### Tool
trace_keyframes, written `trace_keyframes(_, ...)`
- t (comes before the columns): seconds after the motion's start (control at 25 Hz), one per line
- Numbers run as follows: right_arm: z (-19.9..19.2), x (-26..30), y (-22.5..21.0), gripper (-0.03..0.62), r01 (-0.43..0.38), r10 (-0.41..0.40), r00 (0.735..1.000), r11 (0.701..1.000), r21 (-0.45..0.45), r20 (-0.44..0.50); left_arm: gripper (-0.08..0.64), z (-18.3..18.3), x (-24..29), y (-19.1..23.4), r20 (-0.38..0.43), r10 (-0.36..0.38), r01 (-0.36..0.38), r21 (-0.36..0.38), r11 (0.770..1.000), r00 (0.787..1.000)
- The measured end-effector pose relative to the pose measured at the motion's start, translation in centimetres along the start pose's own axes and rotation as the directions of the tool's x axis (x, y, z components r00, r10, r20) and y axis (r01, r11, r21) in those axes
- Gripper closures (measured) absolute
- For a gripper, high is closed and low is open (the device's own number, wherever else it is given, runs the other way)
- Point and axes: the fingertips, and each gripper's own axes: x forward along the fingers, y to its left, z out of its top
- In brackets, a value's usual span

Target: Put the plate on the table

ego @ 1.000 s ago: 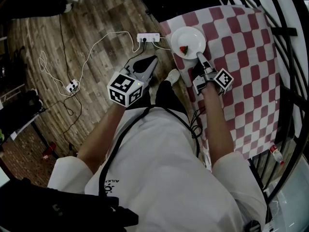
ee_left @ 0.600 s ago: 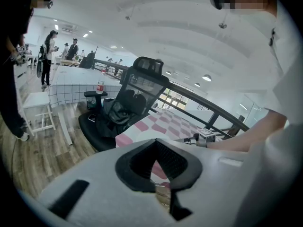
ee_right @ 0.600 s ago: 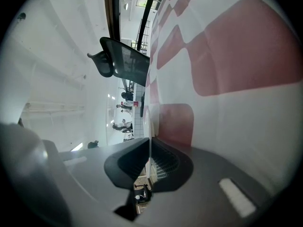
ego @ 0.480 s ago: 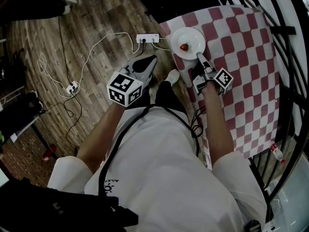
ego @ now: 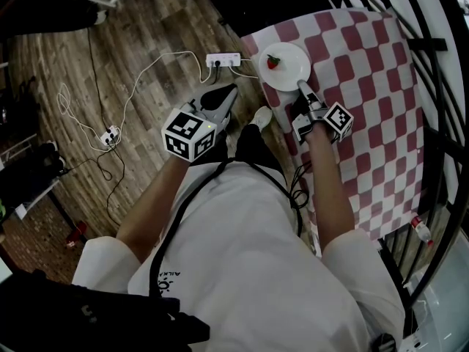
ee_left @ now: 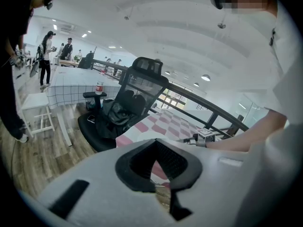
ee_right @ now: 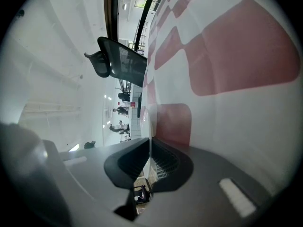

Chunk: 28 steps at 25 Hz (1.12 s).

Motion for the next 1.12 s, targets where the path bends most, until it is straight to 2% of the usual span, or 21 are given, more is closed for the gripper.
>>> trace_keyframes(0.4,0.0,-0.1,0.0,0.558,0.034,-0.034,0.999,0.999,-0.003,0.009,0.555,0.2,-0.4,-0.2,0.003,-0.003,0.003,0.007,1.000,1.000)
trace_keyframes(0.8,-0.1,-0.7,1.1,0.445,0.062,-0.061,0.998,0.997,-0.034,0.029,0.555,0.7,-1.1,-0.8,0.018,-0.024,0.023,0.024,0.999,1.000)
trace_keyframes(1.12,-0.6,-2.4,1.6,0.436,0.079,-0.077,0.995,0.996,-0.044,0.062,0.555,1.7,-1.8,-1.5,0.039,-0.057,0.055,0.060,0.997,0.998)
